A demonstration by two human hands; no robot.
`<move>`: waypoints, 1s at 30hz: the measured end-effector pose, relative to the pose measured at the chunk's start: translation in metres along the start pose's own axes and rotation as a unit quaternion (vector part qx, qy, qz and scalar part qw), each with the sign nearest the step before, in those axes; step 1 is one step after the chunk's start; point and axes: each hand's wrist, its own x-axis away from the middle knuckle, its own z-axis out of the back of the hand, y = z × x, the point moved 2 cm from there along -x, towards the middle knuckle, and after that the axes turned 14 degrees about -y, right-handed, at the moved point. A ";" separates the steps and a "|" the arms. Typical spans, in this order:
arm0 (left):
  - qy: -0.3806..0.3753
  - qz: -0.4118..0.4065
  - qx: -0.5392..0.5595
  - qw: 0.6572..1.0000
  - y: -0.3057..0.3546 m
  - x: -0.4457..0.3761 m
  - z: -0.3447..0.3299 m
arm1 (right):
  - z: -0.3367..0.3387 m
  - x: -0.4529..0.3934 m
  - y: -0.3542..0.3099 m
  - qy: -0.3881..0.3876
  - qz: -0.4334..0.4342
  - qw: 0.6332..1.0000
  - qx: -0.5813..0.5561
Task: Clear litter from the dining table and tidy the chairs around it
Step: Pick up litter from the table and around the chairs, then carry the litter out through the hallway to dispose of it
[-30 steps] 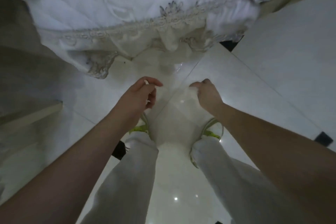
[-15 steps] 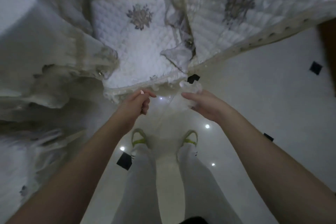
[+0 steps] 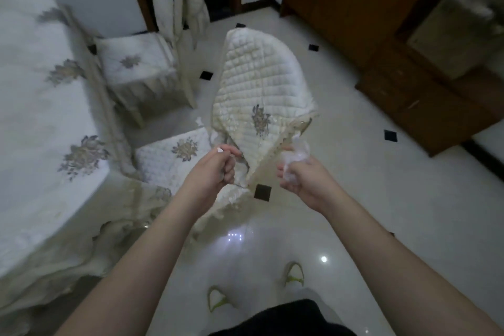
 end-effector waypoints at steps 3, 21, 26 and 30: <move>-0.021 -0.003 -0.015 1.000 0.023 -0.009 -0.029 | 0.022 0.019 -0.028 0.011 0.044 0.999 -0.009; -0.136 -0.026 0.053 0.989 0.046 -0.136 -0.264 | 0.243 0.108 -0.126 0.088 0.131 0.973 -0.169; -0.133 -0.005 0.050 0.990 0.044 -0.161 -0.299 | 0.273 0.109 -0.146 0.058 0.138 0.980 -0.129; -0.121 0.004 0.085 0.989 0.054 -0.192 -0.294 | 0.288 0.085 -0.167 0.038 0.127 0.985 -0.107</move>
